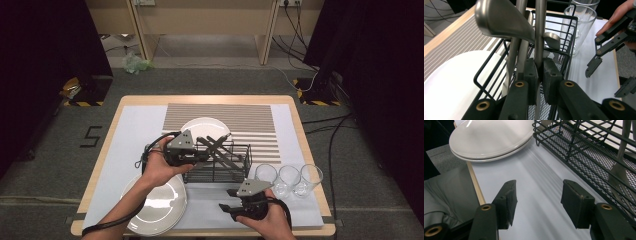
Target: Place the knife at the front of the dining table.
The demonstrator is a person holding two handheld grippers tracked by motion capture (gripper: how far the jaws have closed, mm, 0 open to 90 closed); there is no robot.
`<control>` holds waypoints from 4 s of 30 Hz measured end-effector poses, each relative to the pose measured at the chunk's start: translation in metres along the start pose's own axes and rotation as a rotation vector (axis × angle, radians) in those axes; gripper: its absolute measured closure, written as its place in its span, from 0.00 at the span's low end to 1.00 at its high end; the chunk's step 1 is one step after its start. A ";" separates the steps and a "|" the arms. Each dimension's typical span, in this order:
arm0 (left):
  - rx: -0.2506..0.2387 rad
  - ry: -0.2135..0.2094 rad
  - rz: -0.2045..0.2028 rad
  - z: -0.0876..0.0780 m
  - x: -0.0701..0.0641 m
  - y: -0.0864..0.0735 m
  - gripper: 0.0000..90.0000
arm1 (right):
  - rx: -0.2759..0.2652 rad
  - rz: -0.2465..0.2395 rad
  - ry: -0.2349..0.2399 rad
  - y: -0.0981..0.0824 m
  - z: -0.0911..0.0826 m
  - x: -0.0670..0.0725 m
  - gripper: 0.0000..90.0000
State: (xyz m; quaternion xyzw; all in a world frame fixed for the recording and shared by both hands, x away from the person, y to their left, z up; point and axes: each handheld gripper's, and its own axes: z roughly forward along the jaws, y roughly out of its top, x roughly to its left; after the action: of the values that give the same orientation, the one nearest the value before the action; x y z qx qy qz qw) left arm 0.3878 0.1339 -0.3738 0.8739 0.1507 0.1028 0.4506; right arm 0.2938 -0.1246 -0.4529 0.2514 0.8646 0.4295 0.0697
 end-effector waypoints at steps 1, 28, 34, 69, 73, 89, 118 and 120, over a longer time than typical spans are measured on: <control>-0.005 0.002 0.000 -0.001 0.000 -0.001 0.91 | 0.000 -0.002 -0.002 0.000 0.000 0.000 0.51; -0.153 0.031 -0.016 -0.020 -0.001 -0.005 0.91 | 0.003 0.000 -0.001 0.000 0.000 0.000 0.51; -0.169 0.046 -0.005 -0.023 -0.004 -0.002 0.91 | 0.006 -0.001 -0.001 0.000 0.000 0.001 0.51; -0.256 0.040 -0.039 -0.034 -0.001 0.007 0.92 | 0.007 -0.002 -0.003 0.000 0.000 0.000 0.52; -0.266 0.036 -0.042 -0.035 -0.001 0.008 0.92 | 0.009 0.000 -0.001 -0.001 0.001 0.001 0.52; -0.313 0.027 -0.044 -0.040 0.000 0.013 0.92 | 0.008 0.001 -0.001 0.000 0.001 0.000 0.52; -0.368 0.017 -0.051 -0.053 0.003 0.020 0.92 | 0.012 0.002 -0.001 -0.001 0.002 0.001 0.52; -0.368 0.023 -0.048 -0.054 0.003 0.020 0.92 | 0.013 0.002 0.002 -0.001 0.002 0.001 0.52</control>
State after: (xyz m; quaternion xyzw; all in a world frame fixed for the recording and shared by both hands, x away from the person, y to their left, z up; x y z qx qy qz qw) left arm 0.3771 0.1648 -0.3258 0.7715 0.1555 0.1278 0.6035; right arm 0.2931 -0.1232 -0.4543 0.2525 0.8670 0.4243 0.0669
